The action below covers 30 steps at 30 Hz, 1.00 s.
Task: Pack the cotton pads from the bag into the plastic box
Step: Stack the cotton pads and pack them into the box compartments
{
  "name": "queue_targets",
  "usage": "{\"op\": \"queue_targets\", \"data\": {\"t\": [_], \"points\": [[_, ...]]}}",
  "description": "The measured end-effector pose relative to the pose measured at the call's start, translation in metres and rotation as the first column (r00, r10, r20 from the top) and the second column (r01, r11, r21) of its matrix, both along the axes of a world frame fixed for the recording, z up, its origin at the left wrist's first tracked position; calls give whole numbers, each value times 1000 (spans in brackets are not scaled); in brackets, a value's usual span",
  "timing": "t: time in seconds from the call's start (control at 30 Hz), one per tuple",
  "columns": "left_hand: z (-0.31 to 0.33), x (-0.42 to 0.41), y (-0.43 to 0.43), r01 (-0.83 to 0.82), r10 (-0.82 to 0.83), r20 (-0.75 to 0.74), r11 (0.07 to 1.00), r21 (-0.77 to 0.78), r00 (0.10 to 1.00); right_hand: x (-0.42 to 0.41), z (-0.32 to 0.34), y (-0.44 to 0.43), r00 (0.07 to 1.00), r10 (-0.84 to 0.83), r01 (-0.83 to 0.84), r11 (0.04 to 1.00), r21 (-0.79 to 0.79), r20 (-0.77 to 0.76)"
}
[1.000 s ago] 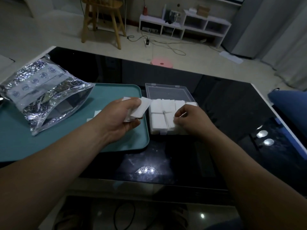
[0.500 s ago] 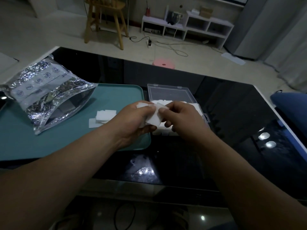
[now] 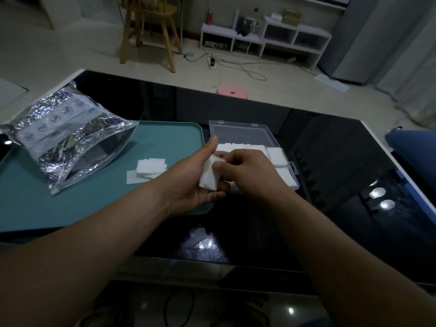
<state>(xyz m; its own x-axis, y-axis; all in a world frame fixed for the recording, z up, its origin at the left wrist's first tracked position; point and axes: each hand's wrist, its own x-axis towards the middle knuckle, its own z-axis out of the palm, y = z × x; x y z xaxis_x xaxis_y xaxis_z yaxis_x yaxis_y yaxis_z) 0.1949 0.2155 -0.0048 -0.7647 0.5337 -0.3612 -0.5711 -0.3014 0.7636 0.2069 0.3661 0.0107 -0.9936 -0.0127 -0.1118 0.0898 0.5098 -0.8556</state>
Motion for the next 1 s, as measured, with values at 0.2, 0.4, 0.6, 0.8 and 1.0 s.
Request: {"op": "queue_targets", "data": {"t": [0.2,0.4,0.6,0.8,1.0], "points": [[-1,-2,-2,-24,22,41,999,29,999,5,0,5,936,200,-121,955,272,-288],[-6,-6,3,-21,14,60,994,111,998,7,-4,3,920,332,-279,929,245,-210],[5,-14,21,-285,285,-80,958,21,955,0,11,34,994,-112,111,992,-66,-8],[14,-12,50,-203,210,-153,977,61,966,-2,14,48,995,-96,89,965,-247,-17],[-3,-24,39,-391,-89,-698,774,-498,711,-2,17,115,917,-397,395,917,-57,-33]]}}
